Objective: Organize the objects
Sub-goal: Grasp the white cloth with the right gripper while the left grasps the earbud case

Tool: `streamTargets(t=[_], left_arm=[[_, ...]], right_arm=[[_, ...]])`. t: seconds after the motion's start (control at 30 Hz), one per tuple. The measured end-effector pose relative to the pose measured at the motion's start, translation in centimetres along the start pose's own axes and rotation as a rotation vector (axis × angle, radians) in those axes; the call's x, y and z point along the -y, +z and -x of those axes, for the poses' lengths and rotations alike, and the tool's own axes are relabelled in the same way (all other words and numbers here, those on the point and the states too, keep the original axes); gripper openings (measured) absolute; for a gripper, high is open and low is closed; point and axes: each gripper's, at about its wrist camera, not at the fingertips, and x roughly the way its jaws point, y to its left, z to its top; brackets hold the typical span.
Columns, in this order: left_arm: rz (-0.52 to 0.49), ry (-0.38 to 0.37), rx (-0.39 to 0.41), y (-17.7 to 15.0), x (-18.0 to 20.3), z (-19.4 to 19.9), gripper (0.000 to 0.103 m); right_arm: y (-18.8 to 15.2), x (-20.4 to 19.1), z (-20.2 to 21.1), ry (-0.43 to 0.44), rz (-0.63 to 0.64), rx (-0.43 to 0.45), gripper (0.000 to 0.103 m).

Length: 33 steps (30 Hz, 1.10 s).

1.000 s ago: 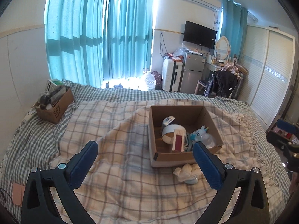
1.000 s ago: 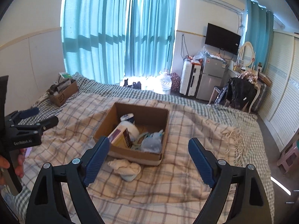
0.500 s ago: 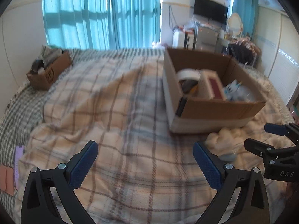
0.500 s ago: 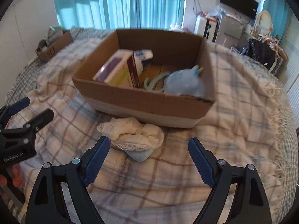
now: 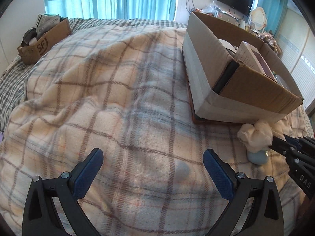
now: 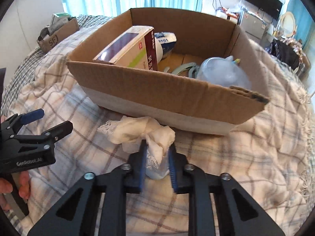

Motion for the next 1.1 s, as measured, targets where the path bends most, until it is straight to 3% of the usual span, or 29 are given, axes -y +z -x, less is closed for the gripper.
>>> streamTargets(t=[0.2,0.33,0.57,0.67,0.8,0.93,1.1], left_arm=[[0.027,0.031,0.034,-0.3,0.0,1.9,0.103],[-0.001,0.043,0.087,-0.1,1.3,4.0,0.103],[-0.021,-0.08,0.124,0.2,5.8,5.3,0.103],[-0.04,-0.098,0.104,0.0,8.5,4.2,0.103],[-0.138,-0.101,0.065,-0.4,11.8,2.0,0.102],[-0.214,-0.168,0.013,-0.6,13.7,-0.1,0.1],[-0.246,-0.229,-0.109,-1.0,14.9,-3.4,0.075]], right_arm=[[-1.1,0.3,4.1,-0.026,0.0,0.069,0.014],[-1.7,1.9,7.3,0.0,-0.035,0.108,0.014],[-2.6,6.6,10.4,-0.088,-0.035,0.138,0.014],[-2.9,8.7,10.8,-0.103,-0.057,0.152,0.014],[-4.3,11.2,9.4,-0.046,-0.141,0.132,0.014],[-5.1,11.8,8.3,-0.012,-0.171,0.111,0.014],[-5.0,11.3,7.7,-0.009,-0.156,0.102,0.014]])
